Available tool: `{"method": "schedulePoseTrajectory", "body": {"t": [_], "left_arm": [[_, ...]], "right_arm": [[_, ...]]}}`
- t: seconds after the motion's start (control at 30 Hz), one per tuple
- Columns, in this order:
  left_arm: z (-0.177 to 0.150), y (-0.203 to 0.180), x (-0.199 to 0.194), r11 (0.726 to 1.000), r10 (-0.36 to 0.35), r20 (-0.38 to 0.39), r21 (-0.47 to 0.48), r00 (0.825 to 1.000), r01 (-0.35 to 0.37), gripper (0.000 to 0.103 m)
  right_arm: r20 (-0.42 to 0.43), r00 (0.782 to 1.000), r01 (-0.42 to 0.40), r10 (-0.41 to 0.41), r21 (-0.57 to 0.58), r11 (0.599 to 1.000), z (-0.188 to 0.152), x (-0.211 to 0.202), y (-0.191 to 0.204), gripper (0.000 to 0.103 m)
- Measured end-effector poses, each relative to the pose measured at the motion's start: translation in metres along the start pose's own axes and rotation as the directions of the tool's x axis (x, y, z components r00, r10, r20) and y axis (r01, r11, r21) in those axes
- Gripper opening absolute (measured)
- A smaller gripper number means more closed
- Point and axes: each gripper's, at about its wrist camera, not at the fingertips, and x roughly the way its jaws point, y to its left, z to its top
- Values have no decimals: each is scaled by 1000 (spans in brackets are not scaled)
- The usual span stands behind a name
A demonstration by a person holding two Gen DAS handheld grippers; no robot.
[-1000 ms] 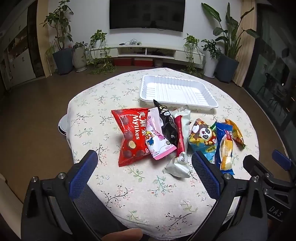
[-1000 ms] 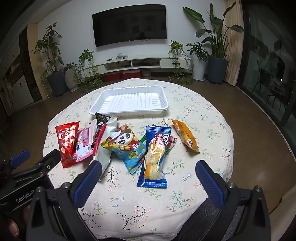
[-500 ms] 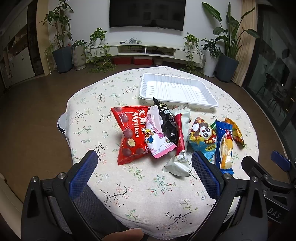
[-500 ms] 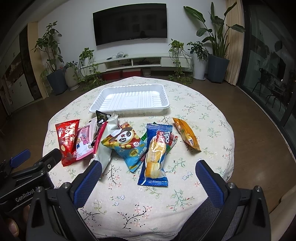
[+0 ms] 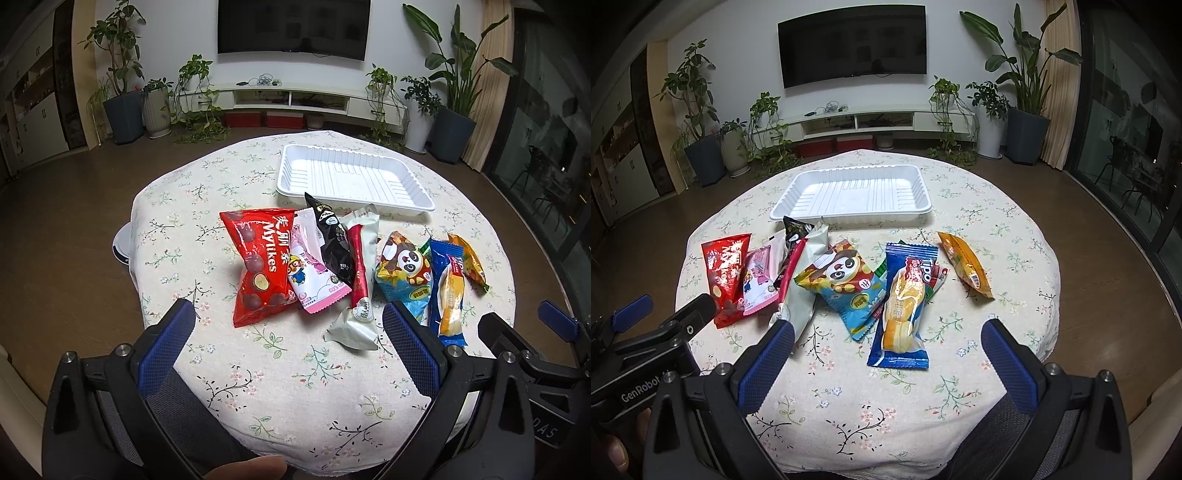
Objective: Organize snacks
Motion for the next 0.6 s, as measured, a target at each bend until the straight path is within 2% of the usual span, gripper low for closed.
{"method": "schedulePoseTrajectory", "body": {"t": [0.6], "left_arm": [[0, 1, 0, 1000, -1, 0, -1, 1000, 1, 103]], "right_arm": [[-2, 1000, 1, -1, -1, 1000, -1, 0, 1, 103]]}}
